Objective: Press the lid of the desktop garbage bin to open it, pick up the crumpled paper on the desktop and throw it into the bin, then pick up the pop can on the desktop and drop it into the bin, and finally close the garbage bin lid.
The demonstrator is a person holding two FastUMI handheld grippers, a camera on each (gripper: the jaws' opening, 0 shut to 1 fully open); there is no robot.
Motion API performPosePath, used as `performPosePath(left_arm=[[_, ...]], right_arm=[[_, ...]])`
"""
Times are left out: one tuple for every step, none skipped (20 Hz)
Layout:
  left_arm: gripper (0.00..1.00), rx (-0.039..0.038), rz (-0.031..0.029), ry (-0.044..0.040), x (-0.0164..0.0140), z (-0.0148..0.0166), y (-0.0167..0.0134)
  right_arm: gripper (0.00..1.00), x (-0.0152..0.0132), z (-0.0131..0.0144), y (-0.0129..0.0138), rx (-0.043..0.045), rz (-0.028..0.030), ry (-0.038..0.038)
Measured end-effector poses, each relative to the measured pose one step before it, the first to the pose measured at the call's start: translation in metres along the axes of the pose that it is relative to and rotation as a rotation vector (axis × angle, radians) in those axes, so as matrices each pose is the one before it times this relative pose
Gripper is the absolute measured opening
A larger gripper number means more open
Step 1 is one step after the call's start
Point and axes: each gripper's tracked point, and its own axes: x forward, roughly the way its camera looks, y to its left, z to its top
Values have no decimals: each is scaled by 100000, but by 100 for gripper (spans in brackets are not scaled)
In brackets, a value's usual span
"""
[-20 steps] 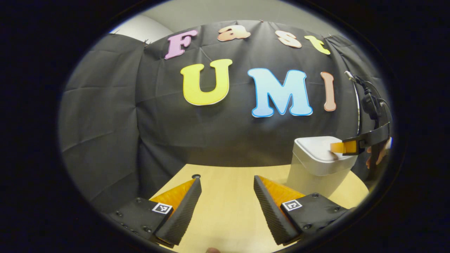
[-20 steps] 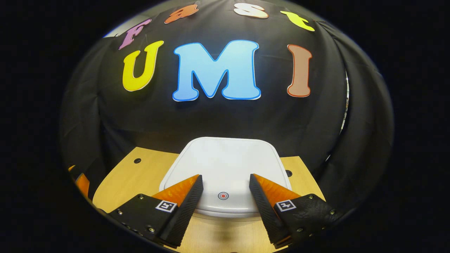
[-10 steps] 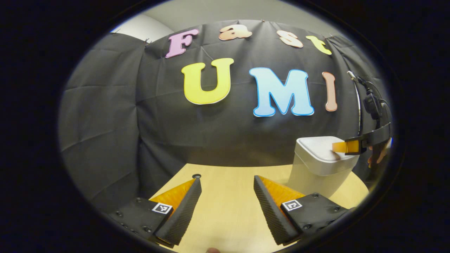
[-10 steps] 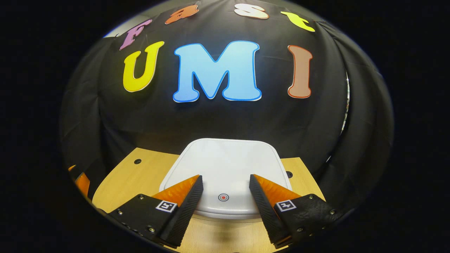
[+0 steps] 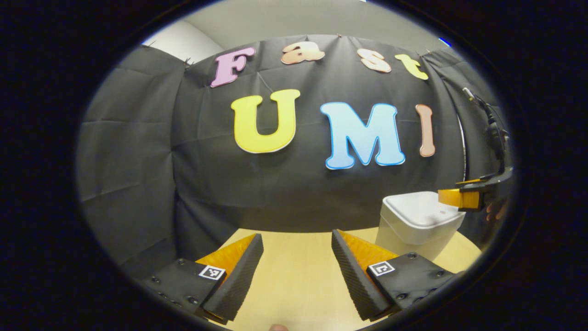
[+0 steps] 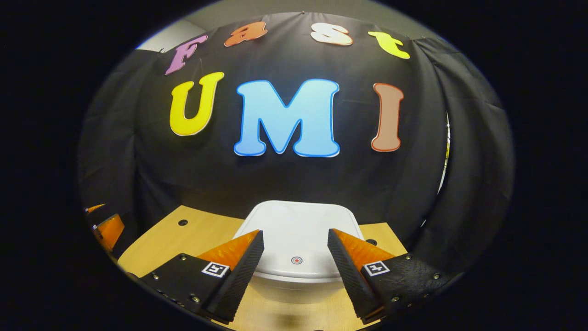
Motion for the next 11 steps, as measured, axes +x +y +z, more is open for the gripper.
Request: performPosePath(left_arm=[[100,-134,-1224,-1244,200,768,-278],[100,-170,-1137,-1360,96,686,-275],[100,-84,-922,-1232,84,764,-247],[100,3,-1007,-1014,55,658,-344],[96,-70,-1656,-1262,113,587,-440],[93,2,-2148,-1252,144,706,-736],[93,649,-2510,-1582,76,568,-750],[96,1164,-2754,-1164,225,380,-724],[100,1131,-2717,-660,411,308,-842],[100,572,-2812,-482,405,241,-883],[100,-72,-2345,-484,243,156,-710]], right_arm=[[90,-752,496,38,116,-636,-1939],[90,-746,506,-4,243,-846,-2090],[90,-836,562,-11,294,-988,-2070],[90,-848,575,-27,349,-889,-2158],[90,-843,738,-40,350,-666,-2545],[90,-755,510,85,102,-334,-2254],[90,-726,501,3,-653,-292,-1567],[90,-701,289,-138,-1191,-622,-1059],[90,-637,376,-239,-1341,-1104,-1086],[90,-629,293,-280,-1081,-1369,-713],[90,-656,329,-310,-429,-1441,-1076]])
